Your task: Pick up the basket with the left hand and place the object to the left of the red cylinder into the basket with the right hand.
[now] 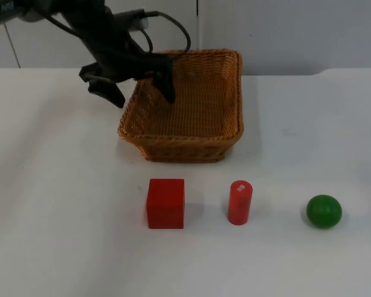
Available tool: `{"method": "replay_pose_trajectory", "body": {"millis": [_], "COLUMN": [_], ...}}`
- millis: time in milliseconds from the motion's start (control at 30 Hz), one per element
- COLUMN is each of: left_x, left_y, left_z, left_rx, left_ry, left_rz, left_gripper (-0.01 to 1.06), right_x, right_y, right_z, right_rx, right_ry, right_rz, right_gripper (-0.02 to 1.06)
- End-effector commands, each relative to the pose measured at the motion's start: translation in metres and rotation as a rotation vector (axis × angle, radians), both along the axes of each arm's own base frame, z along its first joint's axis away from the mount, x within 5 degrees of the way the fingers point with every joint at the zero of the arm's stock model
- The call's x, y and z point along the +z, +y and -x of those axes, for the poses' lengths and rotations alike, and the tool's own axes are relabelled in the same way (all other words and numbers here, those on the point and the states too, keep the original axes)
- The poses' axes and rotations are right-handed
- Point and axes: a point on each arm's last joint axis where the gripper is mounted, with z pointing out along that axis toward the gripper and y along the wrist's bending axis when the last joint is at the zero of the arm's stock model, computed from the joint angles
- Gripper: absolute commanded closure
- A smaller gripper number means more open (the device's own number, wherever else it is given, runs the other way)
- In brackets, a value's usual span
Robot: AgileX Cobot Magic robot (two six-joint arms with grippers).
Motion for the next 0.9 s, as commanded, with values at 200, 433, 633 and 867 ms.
{"method": "replay_pose_trajectory", "body": {"millis": [200,433,633,867], "left_x": [-0.006,0.003,0.059,0.146], "left_y": [-0.003,0.0,0.004,0.017], "left_z": [0.0,-0.004,-0.007,0.011], "left_rx": [-0.012,0.04,0.113,0.121], "left_ry": [0.003,-0.02,-0.08,-0.167], "left_rz": [-0.002,0.026,0.081,0.11], "left_gripper": [0.59,1.05,1.05,1.05], "right_x": [0.001,0.001,0.001,0.001], "right_y": [-0.001,-0.001,-0.001,-0.001], "right_z": [-0.001,-0.001,-0.001,-0.001], "right_rx": [-0.001,-0.001,-0.001,-0.001], "right_ry": [-0.013,-0.013,-0.013,-0.006], "right_rz": [0.009,0.009,0.009,0.007], "right_gripper": [-0.01,-0.01,-0.01,-0.01]}}
